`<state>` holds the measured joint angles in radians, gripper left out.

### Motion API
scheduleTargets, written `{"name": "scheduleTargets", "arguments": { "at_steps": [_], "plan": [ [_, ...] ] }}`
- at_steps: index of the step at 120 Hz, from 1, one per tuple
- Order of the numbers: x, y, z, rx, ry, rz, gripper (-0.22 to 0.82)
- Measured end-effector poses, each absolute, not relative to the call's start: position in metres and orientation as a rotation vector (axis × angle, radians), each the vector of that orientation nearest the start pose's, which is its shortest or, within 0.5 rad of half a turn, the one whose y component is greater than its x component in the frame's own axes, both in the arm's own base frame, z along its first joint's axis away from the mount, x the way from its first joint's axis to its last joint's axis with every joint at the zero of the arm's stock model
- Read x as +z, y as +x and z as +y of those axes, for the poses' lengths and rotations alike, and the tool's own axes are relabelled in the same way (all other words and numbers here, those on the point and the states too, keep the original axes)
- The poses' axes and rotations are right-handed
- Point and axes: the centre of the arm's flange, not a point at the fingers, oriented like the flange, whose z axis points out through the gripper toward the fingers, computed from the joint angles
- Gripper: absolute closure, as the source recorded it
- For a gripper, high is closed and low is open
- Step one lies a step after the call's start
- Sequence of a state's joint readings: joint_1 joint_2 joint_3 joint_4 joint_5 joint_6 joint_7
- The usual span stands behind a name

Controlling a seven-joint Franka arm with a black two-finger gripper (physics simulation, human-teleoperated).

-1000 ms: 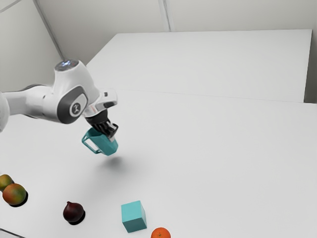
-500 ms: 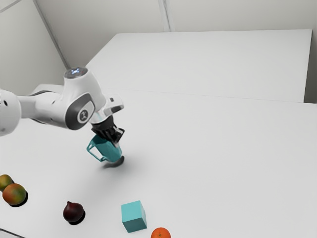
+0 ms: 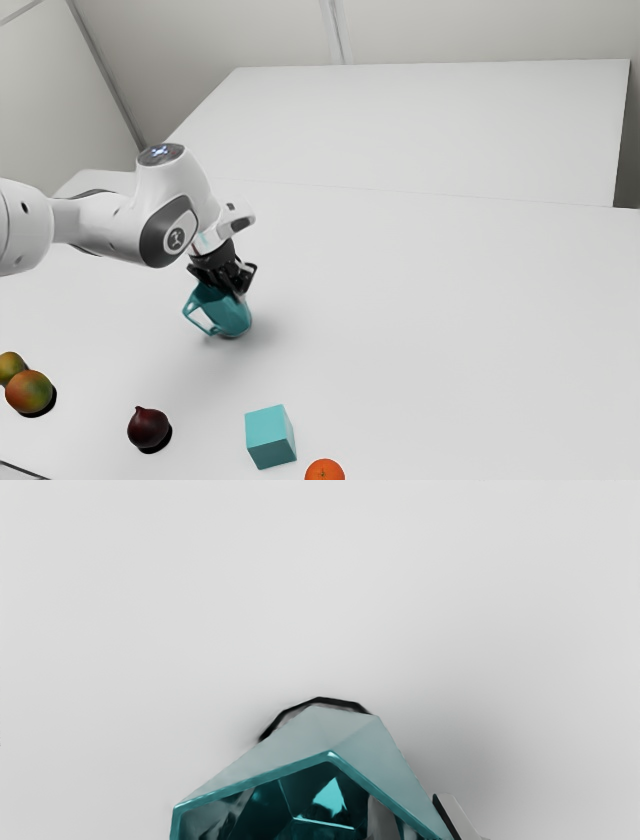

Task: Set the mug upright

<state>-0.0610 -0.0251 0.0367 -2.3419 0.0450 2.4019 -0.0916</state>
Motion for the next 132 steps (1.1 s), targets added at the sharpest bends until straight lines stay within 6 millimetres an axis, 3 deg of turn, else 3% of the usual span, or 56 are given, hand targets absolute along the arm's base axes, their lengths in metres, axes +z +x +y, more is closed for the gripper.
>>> {"name": "scheduleTargets", "arguments": {
  "at_steps": [42, 92, 132],
  "plan": [
    [0.383, 0.508, -0.016, -0.239, -3.117, -0.064, 0.38],
    [0.432, 0.506, -0.028, -0.323, -3.122, -0.042, 0.15],
    [0.498, 0.531, -0.046, -0.194, -3.139, -0.025, 0.05]
  ]
}}
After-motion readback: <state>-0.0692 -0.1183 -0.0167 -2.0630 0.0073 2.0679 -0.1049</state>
